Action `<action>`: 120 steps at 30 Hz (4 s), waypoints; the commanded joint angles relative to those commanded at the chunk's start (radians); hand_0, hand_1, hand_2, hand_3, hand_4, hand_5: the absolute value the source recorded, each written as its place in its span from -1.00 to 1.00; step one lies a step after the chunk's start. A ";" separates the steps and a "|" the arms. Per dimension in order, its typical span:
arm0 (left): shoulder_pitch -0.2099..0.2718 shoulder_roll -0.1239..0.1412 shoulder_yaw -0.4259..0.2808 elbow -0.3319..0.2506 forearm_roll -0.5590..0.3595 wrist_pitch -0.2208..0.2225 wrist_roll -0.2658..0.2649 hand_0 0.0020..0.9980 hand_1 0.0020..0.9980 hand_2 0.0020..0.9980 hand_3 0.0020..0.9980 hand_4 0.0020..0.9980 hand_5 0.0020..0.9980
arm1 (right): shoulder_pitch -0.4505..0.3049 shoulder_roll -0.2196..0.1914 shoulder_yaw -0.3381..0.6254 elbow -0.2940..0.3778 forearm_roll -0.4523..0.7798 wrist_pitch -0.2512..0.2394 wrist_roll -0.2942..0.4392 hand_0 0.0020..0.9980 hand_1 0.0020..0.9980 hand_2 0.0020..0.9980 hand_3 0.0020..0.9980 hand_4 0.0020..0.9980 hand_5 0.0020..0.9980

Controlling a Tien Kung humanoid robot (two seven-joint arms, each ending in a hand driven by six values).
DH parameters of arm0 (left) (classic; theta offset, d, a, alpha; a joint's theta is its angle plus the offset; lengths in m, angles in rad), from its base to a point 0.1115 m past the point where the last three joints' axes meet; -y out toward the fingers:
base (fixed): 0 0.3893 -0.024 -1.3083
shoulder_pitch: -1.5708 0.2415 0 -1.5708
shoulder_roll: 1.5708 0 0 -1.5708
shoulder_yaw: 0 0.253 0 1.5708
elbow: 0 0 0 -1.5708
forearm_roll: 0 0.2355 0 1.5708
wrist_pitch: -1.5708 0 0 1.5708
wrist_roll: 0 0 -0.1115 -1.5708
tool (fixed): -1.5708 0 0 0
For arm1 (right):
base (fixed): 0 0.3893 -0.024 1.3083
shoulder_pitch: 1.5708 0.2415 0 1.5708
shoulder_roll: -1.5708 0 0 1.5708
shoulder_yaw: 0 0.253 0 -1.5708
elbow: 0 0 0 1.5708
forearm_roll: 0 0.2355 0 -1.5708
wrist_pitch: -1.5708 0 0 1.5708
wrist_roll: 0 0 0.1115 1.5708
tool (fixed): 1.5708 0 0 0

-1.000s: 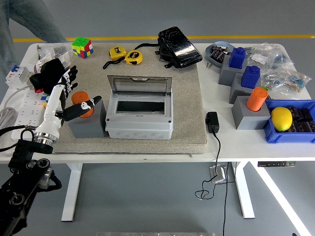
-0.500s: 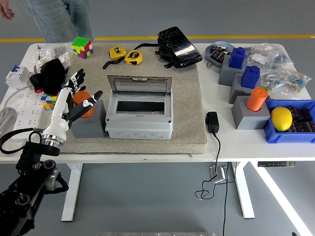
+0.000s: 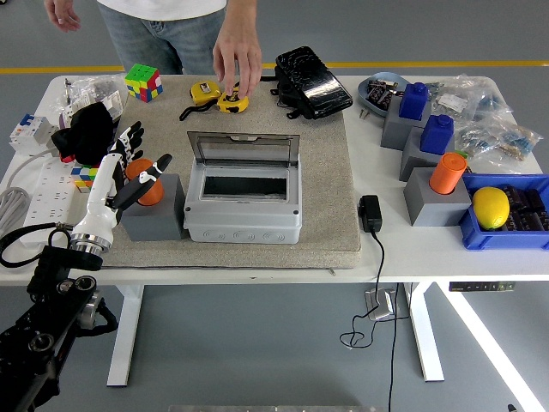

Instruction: Fetch the battery,place it into the box,close the lid of the box

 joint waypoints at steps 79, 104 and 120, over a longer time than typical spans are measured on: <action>-0.008 -0.047 0.008 0.069 0.017 0.126 -0.030 -0.05 0.19 -0.06 -0.03 1.00 -1.00 | 0.002 -0.001 0.005 0.000 0.001 0.000 -0.004 0.65 0.59 0.53 0.60 1.00 1.00; -0.006 -0.060 0.026 0.070 -0.025 0.176 -0.049 -0.31 -0.05 -0.22 -0.24 0.92 -1.00 | 0.002 -0.002 0.003 0.000 0.002 0.000 -0.005 0.65 0.58 0.53 0.60 1.00 1.00; -0.006 -0.062 0.031 0.072 -0.016 0.209 -0.051 -0.84 -0.76 -0.63 -0.64 0.91 -1.00 | 0.003 -0.001 0.005 0.000 0.003 0.000 -0.003 0.65 0.58 0.53 0.60 1.00 1.00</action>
